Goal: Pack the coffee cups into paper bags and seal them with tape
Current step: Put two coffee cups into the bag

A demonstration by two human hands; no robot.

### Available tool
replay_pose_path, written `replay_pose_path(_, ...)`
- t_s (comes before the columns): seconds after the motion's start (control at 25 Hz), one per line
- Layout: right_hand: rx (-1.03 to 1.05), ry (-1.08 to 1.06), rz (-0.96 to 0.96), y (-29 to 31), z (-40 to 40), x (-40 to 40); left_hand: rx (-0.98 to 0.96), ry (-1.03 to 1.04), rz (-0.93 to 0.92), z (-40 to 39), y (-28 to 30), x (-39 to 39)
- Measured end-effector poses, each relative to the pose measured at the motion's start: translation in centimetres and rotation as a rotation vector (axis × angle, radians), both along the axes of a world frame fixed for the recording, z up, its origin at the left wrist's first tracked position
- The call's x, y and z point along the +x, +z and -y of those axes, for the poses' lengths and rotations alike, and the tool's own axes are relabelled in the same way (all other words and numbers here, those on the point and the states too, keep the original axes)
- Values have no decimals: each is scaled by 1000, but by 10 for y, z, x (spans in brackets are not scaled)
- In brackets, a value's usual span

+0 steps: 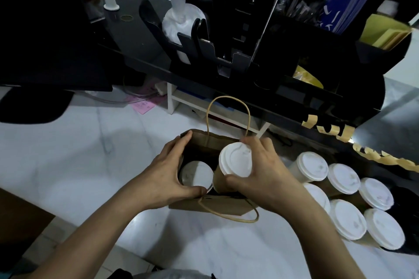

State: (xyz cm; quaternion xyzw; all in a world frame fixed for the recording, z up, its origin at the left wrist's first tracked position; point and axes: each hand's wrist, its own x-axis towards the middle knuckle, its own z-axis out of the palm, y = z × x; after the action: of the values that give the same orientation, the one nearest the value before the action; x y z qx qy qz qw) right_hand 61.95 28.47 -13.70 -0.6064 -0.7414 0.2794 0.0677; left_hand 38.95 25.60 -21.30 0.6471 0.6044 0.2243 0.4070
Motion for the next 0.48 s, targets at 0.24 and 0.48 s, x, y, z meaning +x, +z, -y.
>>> replay_pose_path(0.24,9,-37,121,-11,-8,7,-15,13,-6,1,1,-1)
replay_pose_path(0.48,80,-5,190,-17,-12,5,-9,18,8,1,1,0)
